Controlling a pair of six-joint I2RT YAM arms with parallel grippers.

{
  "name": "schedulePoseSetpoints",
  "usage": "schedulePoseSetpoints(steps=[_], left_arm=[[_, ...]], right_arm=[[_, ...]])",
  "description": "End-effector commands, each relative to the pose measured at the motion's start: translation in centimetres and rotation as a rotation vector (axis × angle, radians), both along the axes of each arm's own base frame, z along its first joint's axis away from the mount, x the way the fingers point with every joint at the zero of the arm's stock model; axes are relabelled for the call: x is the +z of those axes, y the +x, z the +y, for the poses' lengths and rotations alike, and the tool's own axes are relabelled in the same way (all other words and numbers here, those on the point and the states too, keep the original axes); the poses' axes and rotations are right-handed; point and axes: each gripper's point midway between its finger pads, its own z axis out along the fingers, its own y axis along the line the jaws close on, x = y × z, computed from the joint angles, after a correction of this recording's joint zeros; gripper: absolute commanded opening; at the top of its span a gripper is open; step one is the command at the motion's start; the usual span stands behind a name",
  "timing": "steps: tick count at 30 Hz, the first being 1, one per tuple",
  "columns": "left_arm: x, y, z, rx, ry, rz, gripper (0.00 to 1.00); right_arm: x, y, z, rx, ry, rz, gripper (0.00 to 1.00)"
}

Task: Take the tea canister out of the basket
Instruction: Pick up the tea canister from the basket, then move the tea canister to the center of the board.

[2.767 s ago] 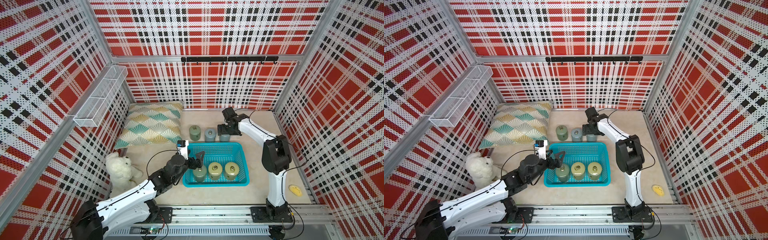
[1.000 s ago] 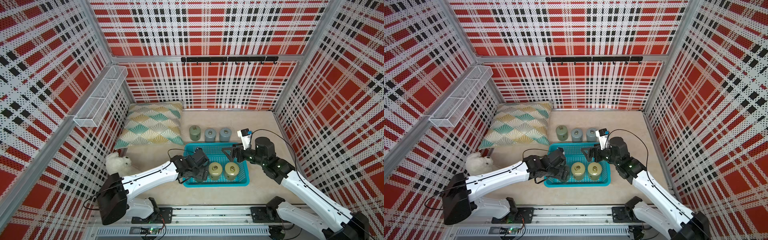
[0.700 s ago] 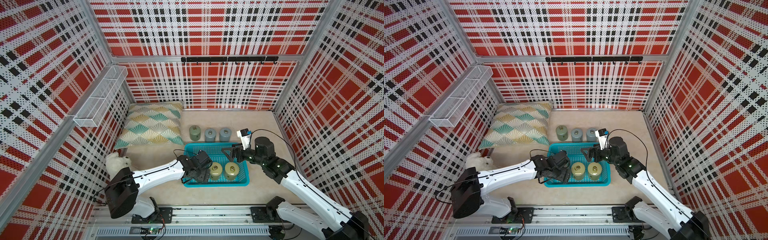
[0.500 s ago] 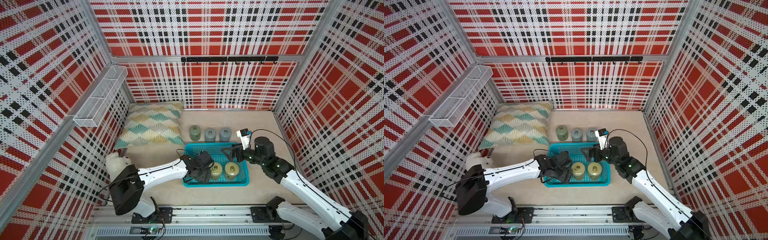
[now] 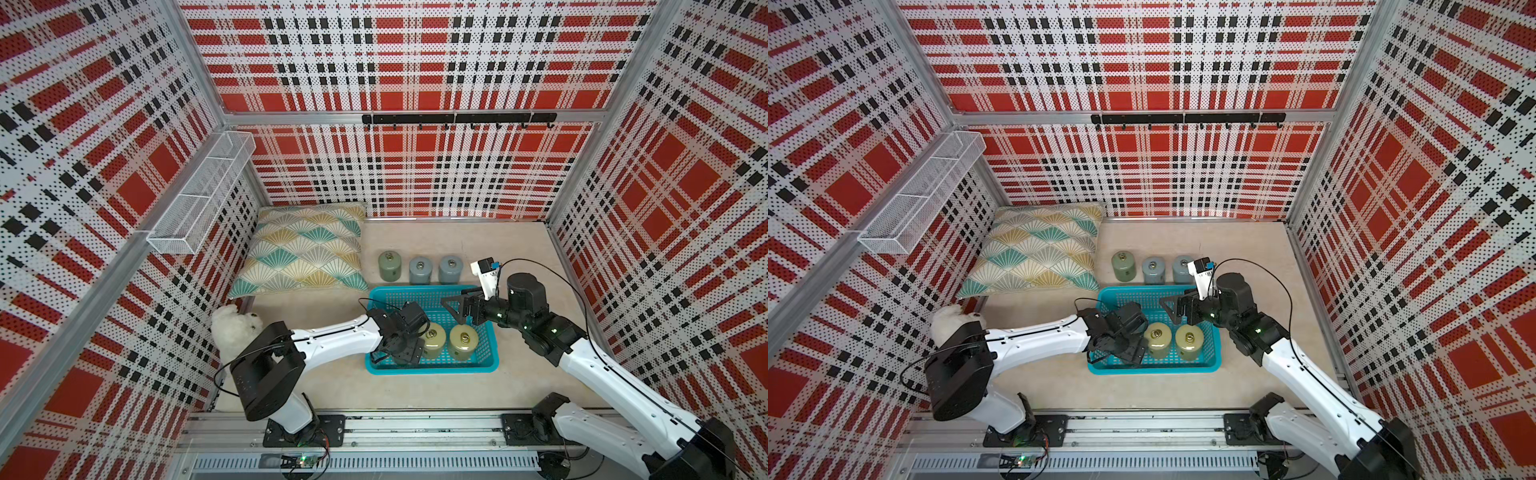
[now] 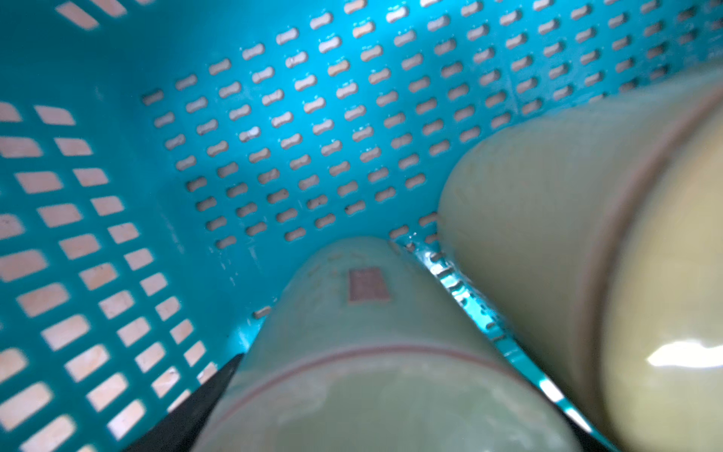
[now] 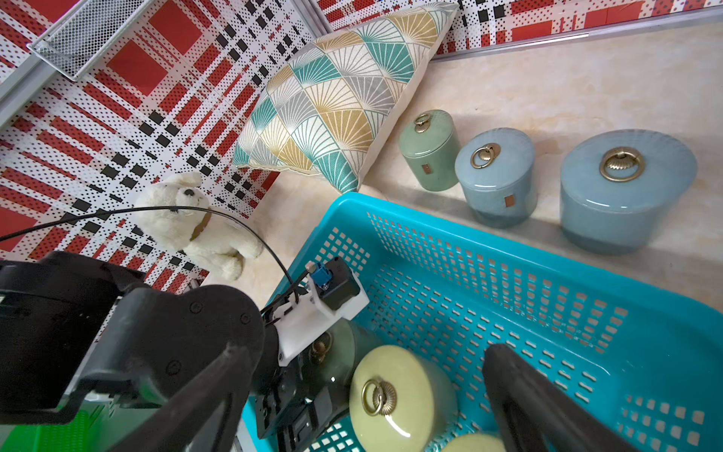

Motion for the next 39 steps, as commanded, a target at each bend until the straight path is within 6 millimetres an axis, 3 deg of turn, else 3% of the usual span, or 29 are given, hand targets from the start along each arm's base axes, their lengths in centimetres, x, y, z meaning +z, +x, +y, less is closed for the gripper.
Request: schedulePoseSetpoints(steps=[1,5,14,20,31,39], left_arm=[[-0.5,0.4,1.3,0.014,0.052,-0.002,0.83],[0.3,0.4,1.2,0.026,0.035,-0.022,0.74],[3.7,1.0,1.0,0.054,-0.009,-0.072,0.73],[7.2,3.0,0.5,0.083,-0.048,-0.129,0.72],[16.2,9.6,1.1,0.166,-0.114,-0.285,0.71],[19.9,15.4,2.1,0.235,-0.119,-0.389,0.71]], right_arm=[[0.2,-0.1,0.6,0.021,0.015,-0.006,1.00],[0.1,0.0,0.7,0.021,0.013,-0.004,1.00],[-0.4,-0.1,1.2,0.035,0.009,0.009,1.00],[-0.8,-0.5,1.8,0.056,0.012,0.016,1.00],[-0.4,-1.3,2.3,0.076,0.016,0.002,1.00],[-0.3,-1.5,2.4,0.080,0.018,0.001,1.00]])
